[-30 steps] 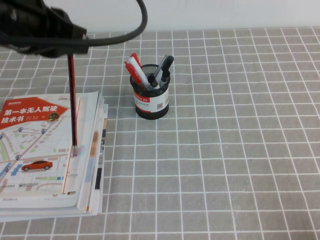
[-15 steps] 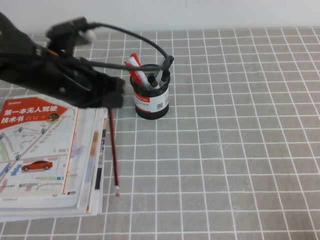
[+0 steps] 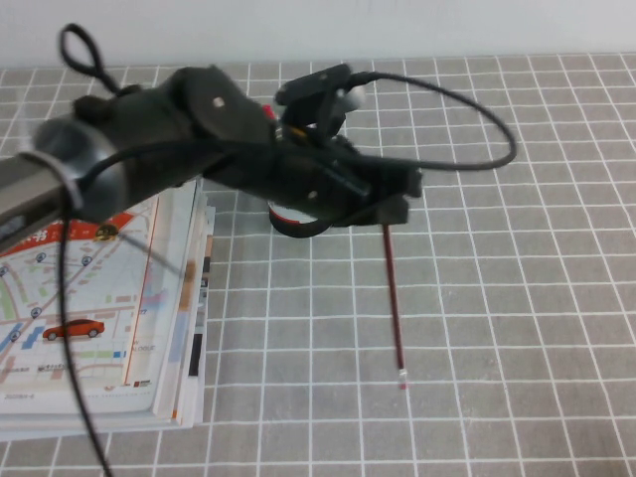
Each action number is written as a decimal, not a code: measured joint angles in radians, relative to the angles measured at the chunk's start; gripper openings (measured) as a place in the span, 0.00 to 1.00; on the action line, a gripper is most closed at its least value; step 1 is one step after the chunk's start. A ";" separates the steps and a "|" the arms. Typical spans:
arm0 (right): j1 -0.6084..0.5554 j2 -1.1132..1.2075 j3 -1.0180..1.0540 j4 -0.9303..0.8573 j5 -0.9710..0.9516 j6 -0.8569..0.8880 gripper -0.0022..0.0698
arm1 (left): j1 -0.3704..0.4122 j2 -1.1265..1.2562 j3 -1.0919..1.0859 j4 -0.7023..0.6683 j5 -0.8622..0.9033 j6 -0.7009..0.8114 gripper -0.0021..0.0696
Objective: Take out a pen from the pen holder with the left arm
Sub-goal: 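Take a marker out of the pen holder and lay it on the table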
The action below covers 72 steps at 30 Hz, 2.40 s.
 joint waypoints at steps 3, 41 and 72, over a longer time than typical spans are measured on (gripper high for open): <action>0.000 0.000 0.000 0.000 0.000 0.000 0.01 | -0.012 0.088 -0.097 -0.026 0.039 -0.025 0.04; 0.000 0.000 0.000 0.000 0.000 0.000 0.01 | -0.045 0.464 -0.404 -0.095 0.094 -0.056 0.12; 0.000 0.000 0.000 0.000 0.000 0.000 0.01 | -0.104 0.129 -0.440 -0.083 0.222 0.380 0.03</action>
